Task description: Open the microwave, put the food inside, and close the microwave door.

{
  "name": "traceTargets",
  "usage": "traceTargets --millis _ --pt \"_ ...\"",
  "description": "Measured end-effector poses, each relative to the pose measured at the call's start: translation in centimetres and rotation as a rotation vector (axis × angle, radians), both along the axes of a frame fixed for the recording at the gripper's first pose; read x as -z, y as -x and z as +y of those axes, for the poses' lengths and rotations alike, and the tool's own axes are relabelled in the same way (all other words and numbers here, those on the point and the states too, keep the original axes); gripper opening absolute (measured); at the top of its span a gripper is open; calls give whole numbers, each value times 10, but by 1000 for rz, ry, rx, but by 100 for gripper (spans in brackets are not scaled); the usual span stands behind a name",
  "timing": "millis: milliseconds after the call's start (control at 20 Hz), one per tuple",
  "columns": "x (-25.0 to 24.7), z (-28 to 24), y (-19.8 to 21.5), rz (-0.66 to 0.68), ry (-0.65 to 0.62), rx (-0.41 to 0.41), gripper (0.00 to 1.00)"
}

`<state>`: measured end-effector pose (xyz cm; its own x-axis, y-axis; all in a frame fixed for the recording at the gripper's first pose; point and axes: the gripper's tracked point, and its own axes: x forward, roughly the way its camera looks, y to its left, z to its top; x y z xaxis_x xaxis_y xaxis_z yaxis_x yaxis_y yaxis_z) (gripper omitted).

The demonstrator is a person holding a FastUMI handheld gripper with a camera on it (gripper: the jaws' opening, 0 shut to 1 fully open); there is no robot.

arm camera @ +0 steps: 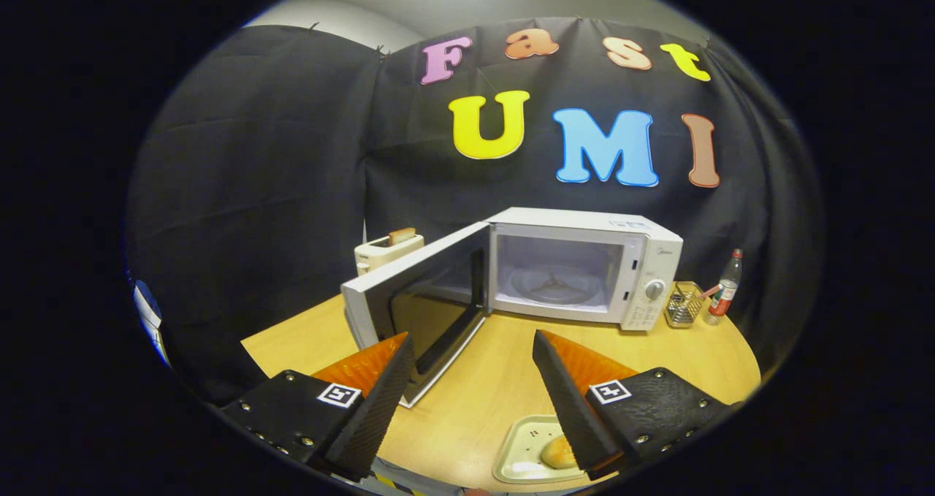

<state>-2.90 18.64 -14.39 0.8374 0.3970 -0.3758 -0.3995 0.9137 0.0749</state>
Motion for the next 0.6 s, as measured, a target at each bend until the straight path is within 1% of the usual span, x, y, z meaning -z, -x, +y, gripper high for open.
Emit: traceTargets --millis 150,350,600 --pt "25 -27 -3 48 37 53 98" --pt "56 -51 0 125 52 111 98" --pt "109 -79 8 241 131 158 98"
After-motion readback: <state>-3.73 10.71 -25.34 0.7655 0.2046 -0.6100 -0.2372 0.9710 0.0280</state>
